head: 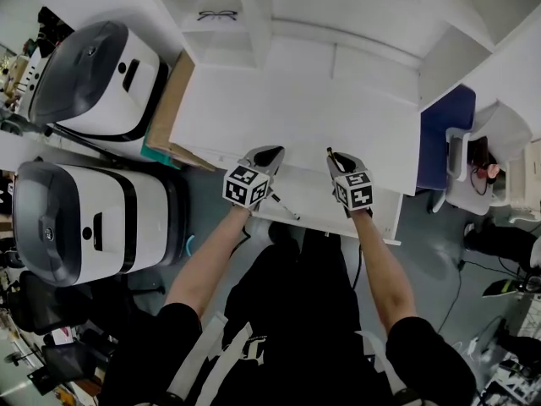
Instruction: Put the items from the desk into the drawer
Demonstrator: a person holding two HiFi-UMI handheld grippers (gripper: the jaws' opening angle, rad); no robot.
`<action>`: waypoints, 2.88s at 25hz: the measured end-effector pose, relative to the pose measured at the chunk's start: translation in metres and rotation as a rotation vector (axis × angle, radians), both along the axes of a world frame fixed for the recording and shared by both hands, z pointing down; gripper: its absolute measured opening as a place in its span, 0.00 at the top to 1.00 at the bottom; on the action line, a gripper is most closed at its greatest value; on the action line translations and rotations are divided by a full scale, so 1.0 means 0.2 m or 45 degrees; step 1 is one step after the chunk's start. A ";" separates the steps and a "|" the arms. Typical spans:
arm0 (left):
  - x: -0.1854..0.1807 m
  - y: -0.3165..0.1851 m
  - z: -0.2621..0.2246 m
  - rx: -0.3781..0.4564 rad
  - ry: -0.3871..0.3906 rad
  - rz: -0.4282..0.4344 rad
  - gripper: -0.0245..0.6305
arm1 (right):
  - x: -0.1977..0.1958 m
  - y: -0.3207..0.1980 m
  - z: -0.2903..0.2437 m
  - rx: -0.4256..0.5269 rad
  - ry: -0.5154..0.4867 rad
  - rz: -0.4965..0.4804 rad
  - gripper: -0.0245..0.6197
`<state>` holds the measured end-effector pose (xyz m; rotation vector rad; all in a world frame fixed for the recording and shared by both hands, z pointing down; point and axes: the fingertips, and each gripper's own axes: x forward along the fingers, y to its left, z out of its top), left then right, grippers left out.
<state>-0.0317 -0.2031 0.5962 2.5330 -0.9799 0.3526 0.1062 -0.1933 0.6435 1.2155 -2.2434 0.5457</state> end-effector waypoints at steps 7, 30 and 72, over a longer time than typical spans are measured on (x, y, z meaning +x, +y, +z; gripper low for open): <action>-0.02 0.08 0.15 -0.061 -0.014 0.002 0.96 | -0.08 0.11 0.21 -0.102 -0.003 -0.067 0.86; 0.01 0.27 0.53 -0.230 -0.055 0.027 0.96 | -0.12 0.46 0.75 -0.406 0.045 -0.155 0.86; -0.12 0.27 0.50 -0.216 -0.056 0.024 0.96 | -0.13 0.42 0.70 -0.385 0.050 -0.094 0.84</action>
